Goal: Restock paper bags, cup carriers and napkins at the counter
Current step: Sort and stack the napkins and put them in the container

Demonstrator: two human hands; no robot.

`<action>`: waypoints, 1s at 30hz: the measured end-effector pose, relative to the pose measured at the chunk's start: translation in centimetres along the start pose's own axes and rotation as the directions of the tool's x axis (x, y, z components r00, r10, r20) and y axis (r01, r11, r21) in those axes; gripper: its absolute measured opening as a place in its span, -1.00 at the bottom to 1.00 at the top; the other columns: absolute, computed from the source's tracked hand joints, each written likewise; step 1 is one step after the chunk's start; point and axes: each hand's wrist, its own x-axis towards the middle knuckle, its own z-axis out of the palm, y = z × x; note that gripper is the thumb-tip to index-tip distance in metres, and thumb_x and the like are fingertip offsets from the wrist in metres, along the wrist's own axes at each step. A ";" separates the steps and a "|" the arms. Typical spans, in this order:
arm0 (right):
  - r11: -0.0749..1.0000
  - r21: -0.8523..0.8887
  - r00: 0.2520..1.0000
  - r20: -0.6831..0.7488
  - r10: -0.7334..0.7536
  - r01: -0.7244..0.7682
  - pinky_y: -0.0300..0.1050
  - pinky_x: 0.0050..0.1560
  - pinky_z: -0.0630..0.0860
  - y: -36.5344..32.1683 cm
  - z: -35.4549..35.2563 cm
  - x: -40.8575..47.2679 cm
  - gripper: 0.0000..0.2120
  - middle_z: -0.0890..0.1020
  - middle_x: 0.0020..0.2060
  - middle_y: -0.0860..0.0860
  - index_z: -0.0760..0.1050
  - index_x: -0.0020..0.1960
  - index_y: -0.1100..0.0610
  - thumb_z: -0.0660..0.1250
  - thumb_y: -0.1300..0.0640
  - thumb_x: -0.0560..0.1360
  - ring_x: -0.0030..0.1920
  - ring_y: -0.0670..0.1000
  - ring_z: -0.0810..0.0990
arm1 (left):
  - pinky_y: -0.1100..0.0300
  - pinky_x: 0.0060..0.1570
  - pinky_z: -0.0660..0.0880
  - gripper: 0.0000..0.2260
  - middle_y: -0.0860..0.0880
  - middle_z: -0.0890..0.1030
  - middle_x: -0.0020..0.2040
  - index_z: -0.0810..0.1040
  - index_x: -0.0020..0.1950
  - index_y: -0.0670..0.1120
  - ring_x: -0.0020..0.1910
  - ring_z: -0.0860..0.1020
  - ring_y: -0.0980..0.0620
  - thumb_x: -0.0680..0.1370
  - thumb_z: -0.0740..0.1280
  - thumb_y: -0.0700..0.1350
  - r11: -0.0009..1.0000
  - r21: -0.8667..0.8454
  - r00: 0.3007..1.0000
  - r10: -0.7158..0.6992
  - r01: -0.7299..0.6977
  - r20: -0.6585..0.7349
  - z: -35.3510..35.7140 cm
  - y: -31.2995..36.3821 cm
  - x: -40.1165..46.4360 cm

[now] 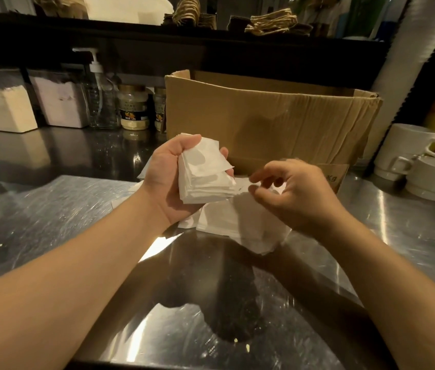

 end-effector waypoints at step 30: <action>0.870 -0.486 0.991 0.127 -0.031 0.089 0.13 0.35 0.20 -1.1 1.9 -0.1 -0.73 0.53 0.23 -0.06 0.56 0.28 -0.11 0.20 -0.07 0.66 0.34 0.08 0.33 | -0.05 -0.03 0.61 -0.42 -0.15 0.58 0.07 0.40 0.39 -0.08 -0.05 0.60 -0.12 0.37 0.39 -0.09 1.000 0.022 1.000 0.002 -0.002 0.010 -0.1 0.0 0.2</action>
